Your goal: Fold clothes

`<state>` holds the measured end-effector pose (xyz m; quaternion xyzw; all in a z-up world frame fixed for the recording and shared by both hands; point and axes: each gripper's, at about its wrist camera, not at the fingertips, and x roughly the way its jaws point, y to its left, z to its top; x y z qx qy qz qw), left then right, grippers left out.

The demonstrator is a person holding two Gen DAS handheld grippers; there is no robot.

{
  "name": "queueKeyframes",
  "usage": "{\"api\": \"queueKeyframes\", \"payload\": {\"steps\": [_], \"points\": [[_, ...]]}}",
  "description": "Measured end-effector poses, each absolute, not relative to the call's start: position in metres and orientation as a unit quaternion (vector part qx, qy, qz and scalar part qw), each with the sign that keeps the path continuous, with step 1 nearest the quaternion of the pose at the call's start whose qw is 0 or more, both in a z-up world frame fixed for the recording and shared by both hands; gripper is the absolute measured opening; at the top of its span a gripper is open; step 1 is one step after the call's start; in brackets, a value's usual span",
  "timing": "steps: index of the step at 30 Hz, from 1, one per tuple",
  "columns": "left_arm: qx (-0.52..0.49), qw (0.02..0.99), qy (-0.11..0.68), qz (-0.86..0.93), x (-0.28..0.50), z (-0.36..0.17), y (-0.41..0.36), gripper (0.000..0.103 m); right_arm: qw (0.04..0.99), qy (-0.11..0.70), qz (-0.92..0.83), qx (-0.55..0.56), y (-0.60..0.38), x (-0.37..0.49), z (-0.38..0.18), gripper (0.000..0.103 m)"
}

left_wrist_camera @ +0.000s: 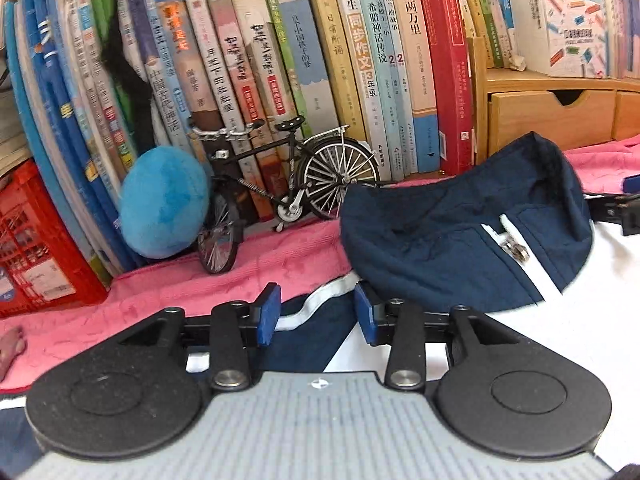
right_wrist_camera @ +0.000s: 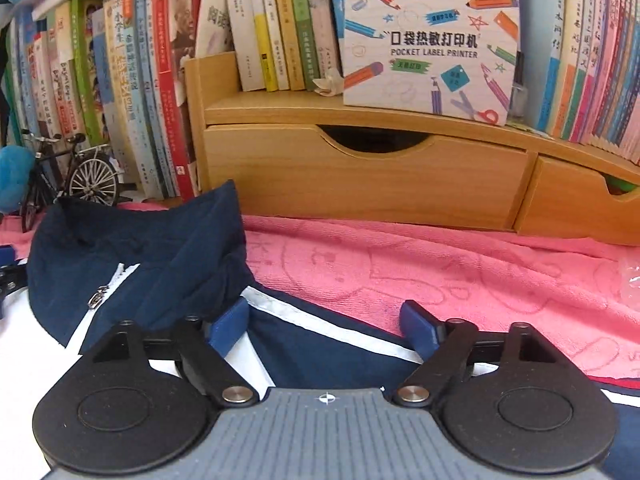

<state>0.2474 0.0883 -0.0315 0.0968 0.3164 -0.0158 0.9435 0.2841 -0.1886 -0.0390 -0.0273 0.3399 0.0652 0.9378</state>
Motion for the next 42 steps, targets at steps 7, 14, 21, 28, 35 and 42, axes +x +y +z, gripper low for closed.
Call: {"api": "queueKeyframes", "payload": {"steps": [7,14,21,28,35,42], "points": [[0.023,0.964,0.265,0.005,0.133,0.013,0.184,0.061,0.938,0.342,0.052,-0.029,-0.189,0.285,-0.039,0.091],[-0.094,0.932,0.258,0.239,0.069,0.019,0.334,0.072,0.944,0.323,0.032,-0.053,-0.163,0.249,-0.004,0.085],[-0.218,0.854,0.256,0.396,0.054,0.002,0.449,0.076,0.926,0.307,0.208,-0.073,-0.070,0.194,0.032,0.087],[-0.272,0.845,0.227,0.401,0.072,-0.014,0.481,0.002,0.885,0.342,0.292,-0.116,0.026,0.183,0.005,0.069],[-0.073,0.895,0.158,0.412,0.093,0.011,0.459,0.004,0.901,0.344,0.246,-0.100,0.042,0.198,-0.012,0.060],[-0.060,0.854,0.263,0.445,0.115,-0.016,0.467,0.012,0.907,0.330,0.248,-0.083,0.035,0.211,-0.024,0.063]]}}
